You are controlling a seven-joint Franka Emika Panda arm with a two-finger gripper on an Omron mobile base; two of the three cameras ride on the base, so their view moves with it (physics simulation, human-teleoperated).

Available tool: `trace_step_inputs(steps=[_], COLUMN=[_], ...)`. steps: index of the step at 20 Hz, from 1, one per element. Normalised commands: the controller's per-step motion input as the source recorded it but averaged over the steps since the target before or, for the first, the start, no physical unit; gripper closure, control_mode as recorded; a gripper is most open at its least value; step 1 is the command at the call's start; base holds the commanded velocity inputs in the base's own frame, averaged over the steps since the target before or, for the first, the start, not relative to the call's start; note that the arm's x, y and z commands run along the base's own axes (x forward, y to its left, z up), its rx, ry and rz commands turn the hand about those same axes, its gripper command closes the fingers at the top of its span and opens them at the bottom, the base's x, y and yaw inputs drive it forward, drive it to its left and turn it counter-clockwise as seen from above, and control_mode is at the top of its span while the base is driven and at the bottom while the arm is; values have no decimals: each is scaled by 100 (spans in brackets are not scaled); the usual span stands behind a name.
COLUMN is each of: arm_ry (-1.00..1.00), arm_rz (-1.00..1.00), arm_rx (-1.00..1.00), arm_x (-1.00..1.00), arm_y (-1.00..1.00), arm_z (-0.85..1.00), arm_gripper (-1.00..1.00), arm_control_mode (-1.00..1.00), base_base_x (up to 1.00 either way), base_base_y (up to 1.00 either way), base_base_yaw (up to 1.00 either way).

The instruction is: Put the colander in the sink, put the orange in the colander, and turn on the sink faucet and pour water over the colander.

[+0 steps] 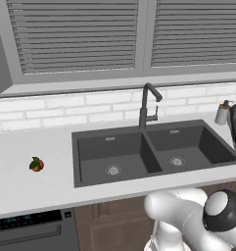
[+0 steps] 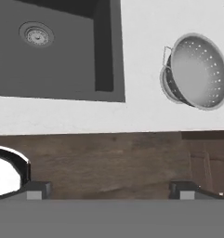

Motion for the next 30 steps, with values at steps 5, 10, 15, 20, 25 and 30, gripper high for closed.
trace_step_inputs(steps=[5,10,15,20,25,30], arm_ry=[8,-3,0,0,0,1], arm_rz=[-25,-6,-7,-2,0,0], arm_rx=[9,4,0,0,0,1], arm_x=[0,-1,65,66,33,6], arm_y=[-100,-53,-12,-21,-38,-33], arm_z=[-60,-32,-9,-13,-24,-7], arm_gripper=[-100,-100,-100,-100,-100,-100], arm_control_mode=[-100,-100,-100,-100,-100,-100], base_base_x=[0,0,0,0,0,0], base_base_y=[0,0,0,0,0,0], base_base_yaw=[0,0,0,0,0,0])
